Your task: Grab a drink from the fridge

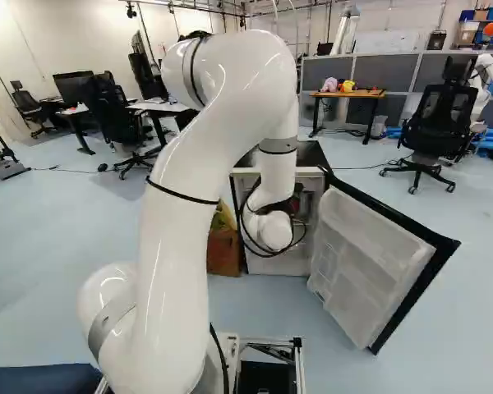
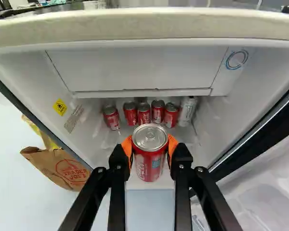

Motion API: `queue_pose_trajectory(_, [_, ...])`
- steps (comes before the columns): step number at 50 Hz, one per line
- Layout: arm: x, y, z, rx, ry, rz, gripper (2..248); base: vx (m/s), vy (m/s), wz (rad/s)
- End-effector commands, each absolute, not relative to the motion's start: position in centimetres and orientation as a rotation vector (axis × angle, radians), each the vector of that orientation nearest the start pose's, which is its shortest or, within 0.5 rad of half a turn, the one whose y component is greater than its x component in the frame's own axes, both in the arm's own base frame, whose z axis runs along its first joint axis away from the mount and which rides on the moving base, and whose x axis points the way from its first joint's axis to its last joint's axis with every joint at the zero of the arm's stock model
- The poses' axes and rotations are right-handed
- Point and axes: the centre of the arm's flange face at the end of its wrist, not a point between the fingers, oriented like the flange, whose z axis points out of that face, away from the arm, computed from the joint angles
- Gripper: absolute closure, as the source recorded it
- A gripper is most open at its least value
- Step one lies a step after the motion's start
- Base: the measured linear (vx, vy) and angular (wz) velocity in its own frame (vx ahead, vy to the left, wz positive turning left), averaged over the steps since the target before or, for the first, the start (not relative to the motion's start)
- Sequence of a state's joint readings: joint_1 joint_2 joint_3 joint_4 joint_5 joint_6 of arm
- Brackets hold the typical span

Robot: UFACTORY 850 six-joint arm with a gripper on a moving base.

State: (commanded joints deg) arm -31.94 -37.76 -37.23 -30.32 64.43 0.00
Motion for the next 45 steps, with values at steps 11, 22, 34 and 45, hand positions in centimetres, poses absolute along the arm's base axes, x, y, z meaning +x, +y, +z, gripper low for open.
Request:
queue_pose_trajectory(11, [39.9,-20.4,22.0,-2.672,0.045,-1.691,156,0.0,0.0,0.0])
queue_pose_trajectory(22, [39.3,-20.2,23.3,-2.667,0.041,-1.717,156,0.0,0.0,0.0])
queue_pose_trajectory(34, [39.1,-20.1,24.7,-2.658,0.031,-1.752,156,0.0,0.0,0.0])
queue_pose_trajectory(45, [39.0,-20.1,26.0,-2.652,0.033,-1.787,156,0.0,0.0,0.0])
